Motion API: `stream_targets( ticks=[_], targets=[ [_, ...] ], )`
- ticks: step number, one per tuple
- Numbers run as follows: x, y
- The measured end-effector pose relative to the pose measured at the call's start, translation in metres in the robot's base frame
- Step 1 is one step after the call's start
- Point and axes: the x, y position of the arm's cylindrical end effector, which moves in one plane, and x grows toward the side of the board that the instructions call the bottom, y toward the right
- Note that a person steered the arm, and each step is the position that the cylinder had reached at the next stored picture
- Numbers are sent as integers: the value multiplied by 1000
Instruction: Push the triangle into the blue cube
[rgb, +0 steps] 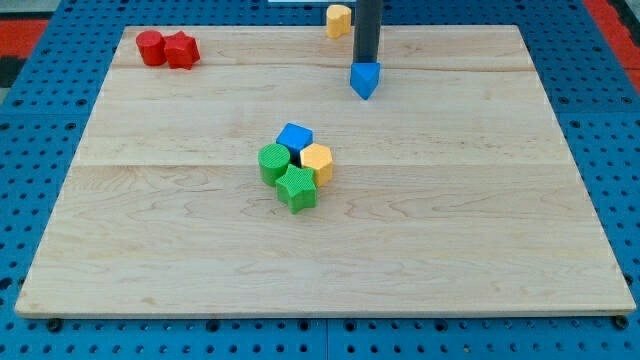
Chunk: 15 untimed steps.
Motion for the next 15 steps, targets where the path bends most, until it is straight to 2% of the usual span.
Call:
stream_targets(
  ticks=[1,2,3,4,5,6,7,8,9,10,11,12,13,14,15],
  targets=[
    [58,-1],
    [83,-4],
    [83,47],
    [106,100],
    [138,55],
    [129,25],
    [100,69],
    [111,23],
    [143,-19],
    [130,1],
    [98,72],
    [97,44],
    [140,0],
    [122,37],
    [82,77]
  ],
)
